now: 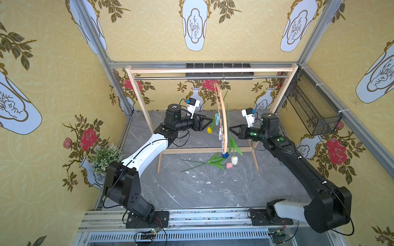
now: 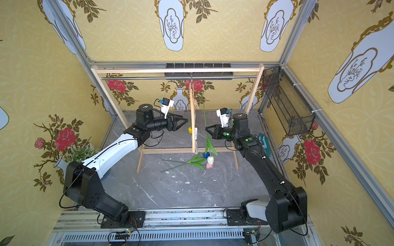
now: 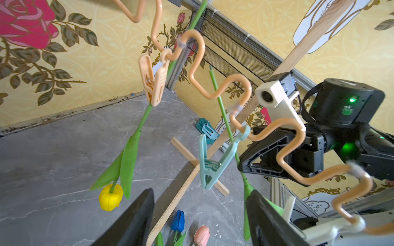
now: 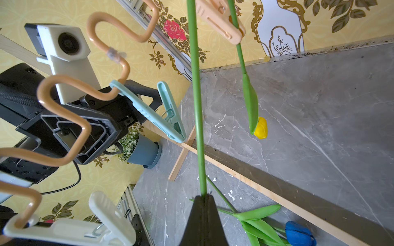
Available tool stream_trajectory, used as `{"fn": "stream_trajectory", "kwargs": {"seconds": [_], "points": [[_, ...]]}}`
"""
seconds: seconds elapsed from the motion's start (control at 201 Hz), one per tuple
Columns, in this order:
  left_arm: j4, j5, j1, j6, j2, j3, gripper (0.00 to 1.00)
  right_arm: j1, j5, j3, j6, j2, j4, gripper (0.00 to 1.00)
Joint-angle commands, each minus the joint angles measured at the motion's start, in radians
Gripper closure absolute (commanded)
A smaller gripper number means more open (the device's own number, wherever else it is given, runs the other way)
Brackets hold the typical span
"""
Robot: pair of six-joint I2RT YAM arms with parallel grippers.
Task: Dry the flowers on a clothes hanger
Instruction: Open the clamp at the hanger.
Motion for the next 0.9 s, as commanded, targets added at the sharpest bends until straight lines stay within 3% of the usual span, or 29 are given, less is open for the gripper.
{"fn": "stream_trajectory", "kwargs": {"seconds": [0.0,0.891], "points": [[0.067,0.053,0.0,0.001,0.018,0.006,0.27,0.01,-0.021,0.008,-0.013,0.01,0.026,1.0],[0.085,0.202,0.0,0.054,0.126,0.101,0.2,0.055,-0.052,0.046,-0.047,0.058,-0.009,1.0]]}}
